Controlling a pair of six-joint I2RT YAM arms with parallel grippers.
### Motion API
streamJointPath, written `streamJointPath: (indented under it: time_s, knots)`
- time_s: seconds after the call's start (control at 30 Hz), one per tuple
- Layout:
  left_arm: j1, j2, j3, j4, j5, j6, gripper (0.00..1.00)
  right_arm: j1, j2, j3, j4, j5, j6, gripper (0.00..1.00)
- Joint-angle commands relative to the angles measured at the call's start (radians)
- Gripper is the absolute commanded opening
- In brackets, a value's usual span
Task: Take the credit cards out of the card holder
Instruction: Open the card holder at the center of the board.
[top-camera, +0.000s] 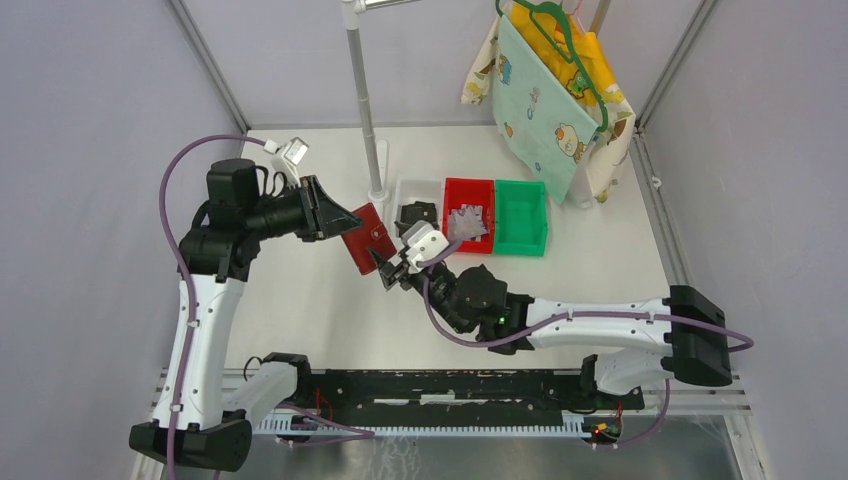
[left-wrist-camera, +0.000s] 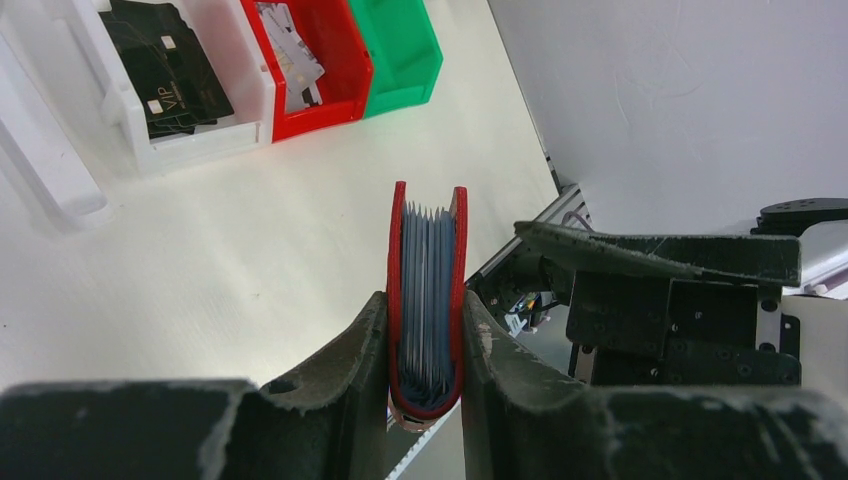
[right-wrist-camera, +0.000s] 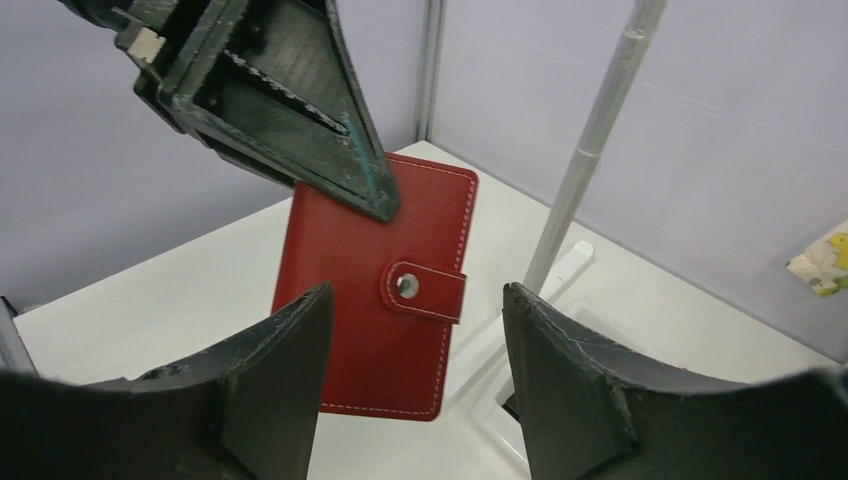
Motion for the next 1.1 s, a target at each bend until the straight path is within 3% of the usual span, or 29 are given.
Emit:
streamJointPath:
  time_s: [0.0, 0.43, 0.57, 0.67, 1.07]
  knots:
    - [-0.001, -0.007, 0.05, 0.01, 0.041, 0.028, 0.02, 0.011, 0.038, 0.083, 0.029, -0.034, -0.025, 0.66]
    - [-0.001, 0.0, 0.087, -0.008, 0.055, 0.017, 0.02, 0.011, 0.103, 0.136, -0.009, 0.071, -0.071, 0.37]
    - [0.0, 0.003, 0.092, -0.005, 0.069, 0.003, 0.02, 0.01, 0.124, 0.151, -0.008, 0.097, -0.094, 0.13]
    - [-0.001, 0.0, 0.088, -0.006, 0.071, 0.001, 0.02, 0.011, 0.133, 0.167, 0.003, 0.102, -0.115, 0.0]
    - [-0.001, 0.016, 0.108, -0.035, 0.073, 0.031, 0.02, 0.011, 0.15, 0.191, 0.087, 0.139, -0.211, 0.0]
